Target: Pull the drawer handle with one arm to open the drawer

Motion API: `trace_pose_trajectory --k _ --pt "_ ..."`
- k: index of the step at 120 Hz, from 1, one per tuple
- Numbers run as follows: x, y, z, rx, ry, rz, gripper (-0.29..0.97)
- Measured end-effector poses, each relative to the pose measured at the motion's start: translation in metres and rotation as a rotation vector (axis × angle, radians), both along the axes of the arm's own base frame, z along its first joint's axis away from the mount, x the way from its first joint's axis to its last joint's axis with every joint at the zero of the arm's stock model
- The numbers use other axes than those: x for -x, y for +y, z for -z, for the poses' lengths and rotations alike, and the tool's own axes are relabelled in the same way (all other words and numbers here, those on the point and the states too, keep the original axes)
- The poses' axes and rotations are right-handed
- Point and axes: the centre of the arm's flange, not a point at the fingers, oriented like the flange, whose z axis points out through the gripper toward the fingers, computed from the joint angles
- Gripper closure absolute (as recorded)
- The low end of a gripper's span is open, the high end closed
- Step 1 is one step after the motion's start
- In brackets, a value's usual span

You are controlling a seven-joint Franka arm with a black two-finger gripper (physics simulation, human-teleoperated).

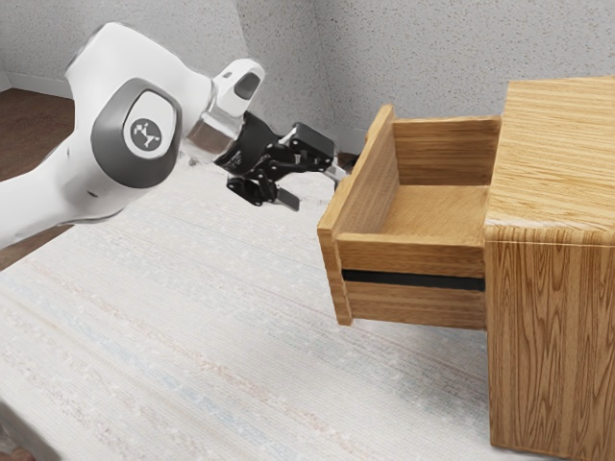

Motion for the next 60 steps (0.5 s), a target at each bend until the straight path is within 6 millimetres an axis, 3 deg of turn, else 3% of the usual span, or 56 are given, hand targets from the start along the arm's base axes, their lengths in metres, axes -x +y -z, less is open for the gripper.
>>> trace_pose_trajectory --k 23,60 --pt "0.009 0.020 0.004 0.009 0.010 -0.033 0.02" --pt "0.008 0.023 0.011 0.009 0.021 -0.043 0.02"
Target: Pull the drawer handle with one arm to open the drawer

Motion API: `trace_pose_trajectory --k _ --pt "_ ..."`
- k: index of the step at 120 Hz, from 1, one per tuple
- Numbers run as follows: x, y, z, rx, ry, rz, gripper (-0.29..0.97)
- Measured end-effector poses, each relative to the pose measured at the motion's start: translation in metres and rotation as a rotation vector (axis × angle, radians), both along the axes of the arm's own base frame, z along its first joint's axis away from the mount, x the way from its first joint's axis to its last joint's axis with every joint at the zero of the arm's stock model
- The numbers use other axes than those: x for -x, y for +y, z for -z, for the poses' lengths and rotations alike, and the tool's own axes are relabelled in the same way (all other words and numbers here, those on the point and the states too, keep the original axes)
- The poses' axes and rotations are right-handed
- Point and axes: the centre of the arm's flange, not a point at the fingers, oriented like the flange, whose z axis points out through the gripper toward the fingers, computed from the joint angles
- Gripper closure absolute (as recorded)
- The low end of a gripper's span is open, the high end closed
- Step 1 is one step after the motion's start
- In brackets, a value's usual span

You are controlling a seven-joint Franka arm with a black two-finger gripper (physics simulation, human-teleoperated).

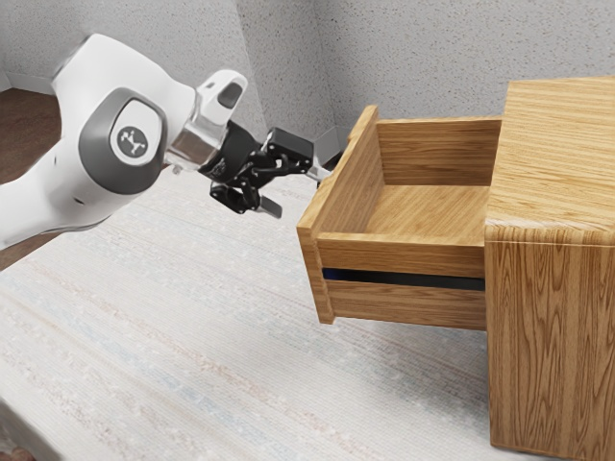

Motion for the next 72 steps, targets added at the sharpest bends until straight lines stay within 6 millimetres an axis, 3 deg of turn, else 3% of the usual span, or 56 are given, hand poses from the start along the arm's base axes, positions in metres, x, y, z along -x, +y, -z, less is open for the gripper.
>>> trace_pose_trajectory --k 40,60,72 --pt "0.015 0.020 0.000 0.021 0.008 -0.046 0.02" --pt "0.020 0.001 0.007 0.014 0.023 -0.003 0.02" --pt "0.030 -0.002 -0.005 0.001 0.005 0.011 0.02"
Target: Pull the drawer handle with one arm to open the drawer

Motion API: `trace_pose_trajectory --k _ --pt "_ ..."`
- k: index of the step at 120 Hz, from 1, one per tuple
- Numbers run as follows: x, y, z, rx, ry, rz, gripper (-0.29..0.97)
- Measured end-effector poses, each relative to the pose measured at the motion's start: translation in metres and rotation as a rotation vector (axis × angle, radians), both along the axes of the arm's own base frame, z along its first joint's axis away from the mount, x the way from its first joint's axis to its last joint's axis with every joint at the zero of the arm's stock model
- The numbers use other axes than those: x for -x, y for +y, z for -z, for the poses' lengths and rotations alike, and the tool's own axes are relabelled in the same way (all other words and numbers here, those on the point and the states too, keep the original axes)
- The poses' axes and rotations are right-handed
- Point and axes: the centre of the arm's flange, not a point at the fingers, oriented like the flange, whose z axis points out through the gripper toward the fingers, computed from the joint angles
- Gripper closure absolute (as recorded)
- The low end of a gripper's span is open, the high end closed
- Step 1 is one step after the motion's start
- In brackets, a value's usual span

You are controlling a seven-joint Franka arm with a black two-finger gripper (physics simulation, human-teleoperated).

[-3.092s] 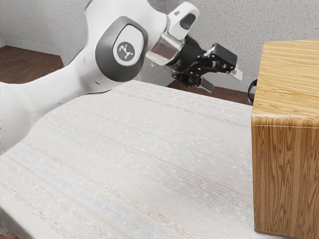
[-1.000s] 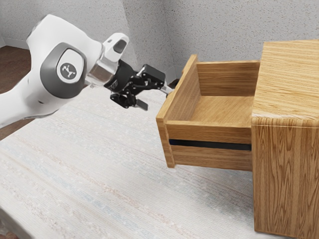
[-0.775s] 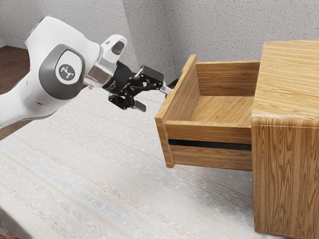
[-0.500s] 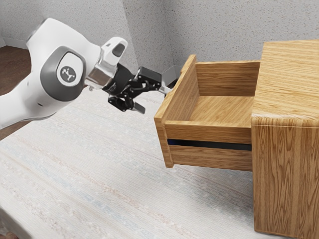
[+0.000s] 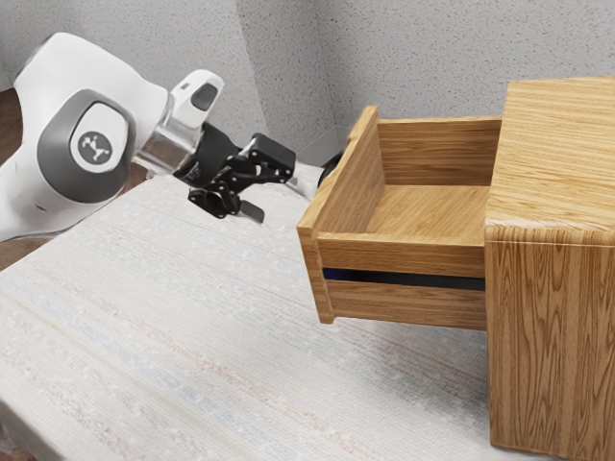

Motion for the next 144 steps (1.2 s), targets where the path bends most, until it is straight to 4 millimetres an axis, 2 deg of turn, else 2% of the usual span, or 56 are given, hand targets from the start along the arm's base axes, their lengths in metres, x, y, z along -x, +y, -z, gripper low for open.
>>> trace_pose_trajectory --k 9,18,39,69,94,127,144 --pt "0.010 -0.003 -0.017 -0.018 -0.021 0.019 0.02" --pt "0.014 -0.007 -0.024 -0.030 -0.028 0.031 0.02" --pt "0.007 -0.012 -0.036 -0.044 -0.046 0.044 0.02" --pt "-0.008 -0.023 -0.028 -0.051 -0.035 0.059 0.02" --pt "-0.013 -0.021 -0.019 -0.054 -0.023 0.053 0.02" --pt "0.004 0.002 -0.012 -0.041 -0.009 0.019 0.02" --pt "0.009 0.002 -0.023 -0.045 -0.027 0.022 0.02"
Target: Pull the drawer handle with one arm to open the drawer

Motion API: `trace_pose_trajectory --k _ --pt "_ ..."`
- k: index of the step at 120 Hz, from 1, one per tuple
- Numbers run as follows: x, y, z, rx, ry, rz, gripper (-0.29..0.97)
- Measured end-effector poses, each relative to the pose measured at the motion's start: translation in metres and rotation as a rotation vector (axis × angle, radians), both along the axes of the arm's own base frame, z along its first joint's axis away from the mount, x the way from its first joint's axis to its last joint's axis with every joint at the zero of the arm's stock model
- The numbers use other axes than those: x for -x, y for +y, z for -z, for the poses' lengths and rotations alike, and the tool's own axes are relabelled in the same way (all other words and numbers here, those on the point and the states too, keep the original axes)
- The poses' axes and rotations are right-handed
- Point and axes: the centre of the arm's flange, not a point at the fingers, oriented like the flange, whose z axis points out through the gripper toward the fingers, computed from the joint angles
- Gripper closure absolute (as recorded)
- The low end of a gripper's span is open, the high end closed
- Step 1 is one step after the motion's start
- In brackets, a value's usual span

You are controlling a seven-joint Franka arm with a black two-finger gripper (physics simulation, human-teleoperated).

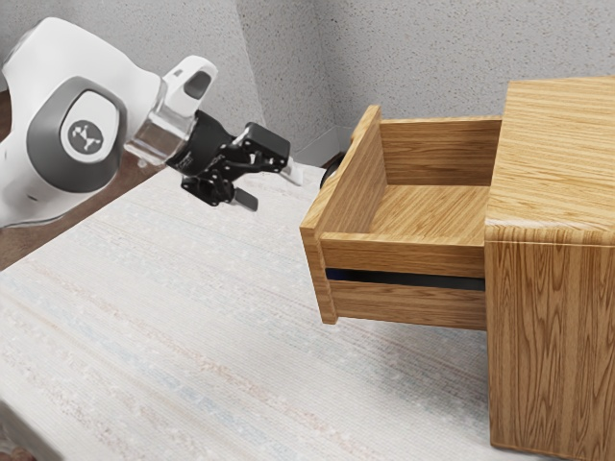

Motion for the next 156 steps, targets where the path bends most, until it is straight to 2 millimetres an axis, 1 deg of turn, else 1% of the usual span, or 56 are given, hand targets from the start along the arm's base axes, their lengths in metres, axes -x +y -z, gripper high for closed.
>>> trace_pose_trajectory --k 15,25,43,59,72,86,108,129,135,142,144,149,152,156 --pt "-0.007 -0.003 -0.019 -0.010 -0.035 0.006 0.02" --pt "-0.017 -0.008 -0.020 -0.016 -0.038 0.013 0.02" --pt "-0.028 -0.012 -0.007 -0.019 -0.018 0.017 0.02" --pt "-0.036 -0.023 0.001 -0.021 -0.006 0.033 0.02" --pt "-0.040 -0.021 0.009 -0.023 0.008 0.028 0.02" --pt "-0.040 -0.017 0.016 -0.022 0.021 0.022 0.02" --pt "-0.028 0.005 0.017 -0.013 0.025 -0.015 0.02" --pt "-0.007 0.034 0.018 0.008 0.030 -0.063 0.02" --pt "-0.003 0.031 0.021 0.010 0.035 -0.055 0.02" --pt "0.002 0.031 0.019 0.012 0.033 -0.052 0.02" --pt "0.003 0.031 0.017 0.013 0.029 -0.051 0.02" --pt "0.013 0.031 0.004 0.012 0.009 -0.044 0.02" --pt "0.022 0.031 -0.007 0.005 -0.003 -0.037 0.02" --pt "0.039 0.033 -0.027 -0.026 -0.018 -0.020 0.02"
